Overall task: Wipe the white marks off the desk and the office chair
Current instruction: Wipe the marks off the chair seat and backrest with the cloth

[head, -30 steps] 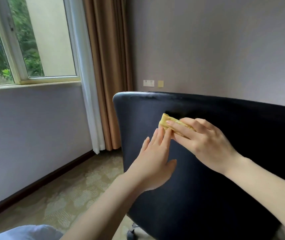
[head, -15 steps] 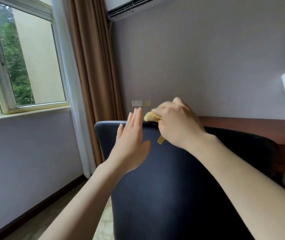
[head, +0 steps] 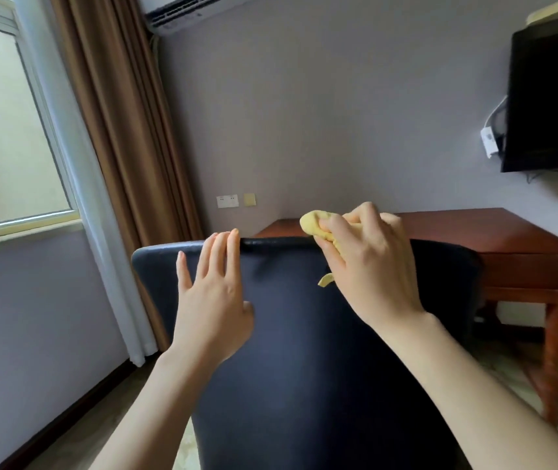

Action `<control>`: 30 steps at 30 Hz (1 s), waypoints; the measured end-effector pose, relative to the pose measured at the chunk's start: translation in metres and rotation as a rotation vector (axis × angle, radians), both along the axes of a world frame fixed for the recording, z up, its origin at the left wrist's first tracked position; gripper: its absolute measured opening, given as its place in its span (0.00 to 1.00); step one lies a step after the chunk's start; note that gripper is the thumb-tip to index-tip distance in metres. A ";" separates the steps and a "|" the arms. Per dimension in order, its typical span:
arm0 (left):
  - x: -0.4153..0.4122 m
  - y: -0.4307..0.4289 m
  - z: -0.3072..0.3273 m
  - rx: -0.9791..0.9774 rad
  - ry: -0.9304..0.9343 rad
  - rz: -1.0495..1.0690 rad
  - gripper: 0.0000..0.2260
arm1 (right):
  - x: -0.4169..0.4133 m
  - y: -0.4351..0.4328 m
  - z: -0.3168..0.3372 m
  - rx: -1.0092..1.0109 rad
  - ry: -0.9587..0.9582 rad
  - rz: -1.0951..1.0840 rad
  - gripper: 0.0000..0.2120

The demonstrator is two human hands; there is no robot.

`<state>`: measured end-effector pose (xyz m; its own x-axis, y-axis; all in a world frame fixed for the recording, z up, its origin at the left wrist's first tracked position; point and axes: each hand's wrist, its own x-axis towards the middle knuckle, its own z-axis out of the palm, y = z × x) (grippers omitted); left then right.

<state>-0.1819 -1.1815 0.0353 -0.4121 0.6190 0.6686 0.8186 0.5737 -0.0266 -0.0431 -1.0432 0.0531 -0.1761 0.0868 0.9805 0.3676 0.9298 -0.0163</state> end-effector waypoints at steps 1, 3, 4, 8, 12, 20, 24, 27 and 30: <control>0.001 0.001 -0.001 0.012 0.000 -0.005 0.42 | 0.010 0.006 -0.006 0.005 0.041 -0.020 0.04; 0.002 0.002 -0.002 0.020 -0.003 -0.004 0.42 | 0.028 0.017 -0.016 0.000 0.087 -0.065 0.06; 0.002 0.003 -0.003 0.024 -0.006 -0.010 0.42 | 0.037 0.023 -0.020 -0.013 0.100 -0.086 0.08; 0.001 0.005 -0.004 0.064 -0.027 -0.041 0.42 | 0.069 0.048 -0.036 -0.118 0.149 -0.150 0.14; 0.004 0.011 -0.005 0.150 -0.109 -0.098 0.41 | 0.078 0.049 -0.047 -0.318 0.291 -0.073 0.13; -0.001 0.008 -0.009 0.210 -0.151 -0.208 0.43 | 0.010 -0.005 -0.013 -0.138 0.082 -0.020 0.10; 0.000 0.007 -0.010 0.224 -0.137 -0.208 0.43 | -0.056 -0.045 -0.009 -0.028 -0.043 0.006 0.10; -0.003 0.005 -0.011 0.218 -0.082 -0.185 0.41 | -0.081 -0.053 -0.017 0.086 -0.081 0.029 0.15; -0.005 0.003 -0.012 0.185 -0.050 -0.152 0.44 | -0.076 -0.040 -0.028 0.235 -0.075 -0.006 0.20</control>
